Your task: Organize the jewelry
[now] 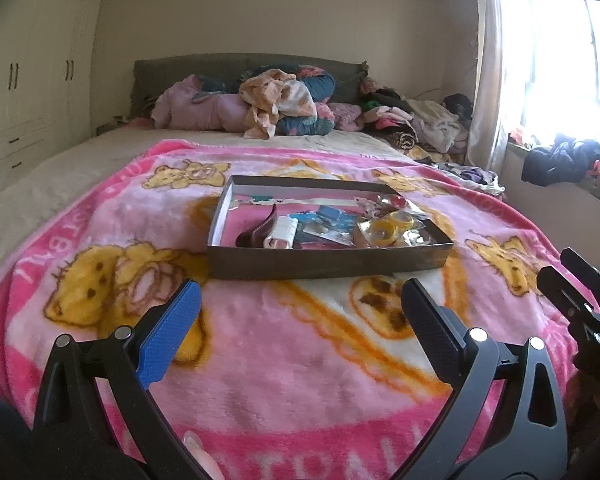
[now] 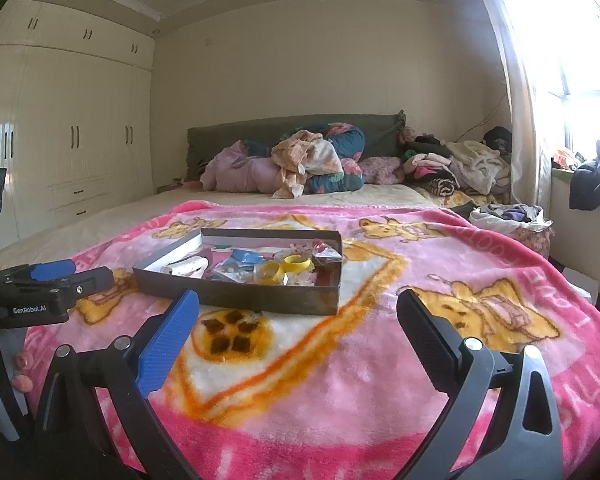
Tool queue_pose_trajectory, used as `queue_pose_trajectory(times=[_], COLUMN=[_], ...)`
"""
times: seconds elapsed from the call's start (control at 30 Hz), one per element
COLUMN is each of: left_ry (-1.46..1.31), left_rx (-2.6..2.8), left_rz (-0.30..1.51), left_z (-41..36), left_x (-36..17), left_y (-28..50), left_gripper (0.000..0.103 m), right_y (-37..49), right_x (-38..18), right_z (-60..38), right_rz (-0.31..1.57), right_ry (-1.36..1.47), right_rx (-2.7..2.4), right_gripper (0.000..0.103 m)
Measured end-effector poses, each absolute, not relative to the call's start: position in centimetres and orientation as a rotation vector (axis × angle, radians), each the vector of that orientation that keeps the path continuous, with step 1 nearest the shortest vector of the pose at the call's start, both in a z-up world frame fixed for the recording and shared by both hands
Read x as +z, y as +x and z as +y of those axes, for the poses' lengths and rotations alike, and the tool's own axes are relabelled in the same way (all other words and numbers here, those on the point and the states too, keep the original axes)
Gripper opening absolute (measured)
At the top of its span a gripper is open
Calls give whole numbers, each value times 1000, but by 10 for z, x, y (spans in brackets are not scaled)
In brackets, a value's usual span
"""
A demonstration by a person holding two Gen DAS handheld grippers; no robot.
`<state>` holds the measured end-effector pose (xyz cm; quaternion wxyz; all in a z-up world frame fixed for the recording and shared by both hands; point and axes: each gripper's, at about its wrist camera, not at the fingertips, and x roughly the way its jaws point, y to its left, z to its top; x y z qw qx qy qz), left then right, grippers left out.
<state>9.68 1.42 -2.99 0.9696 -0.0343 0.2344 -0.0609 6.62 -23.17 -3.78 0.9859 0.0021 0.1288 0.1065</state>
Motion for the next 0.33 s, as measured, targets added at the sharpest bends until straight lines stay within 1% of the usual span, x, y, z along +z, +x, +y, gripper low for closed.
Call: queue_pose_trajectory(times=[0.23,0.33], left_ry=[-119,-150], left_rx=[-89,5], left_rz=[575,637], left_z=[25,51], left_x=[-41,-45], left_y=[126,155], left_gripper=[92,92], right_y=[74,96], right_x=[-28,-22], right_z=[-254,-277], right_rz=[268,332], right_ry=[55,78], right_rx=[161,92], right_gripper=[97,97])
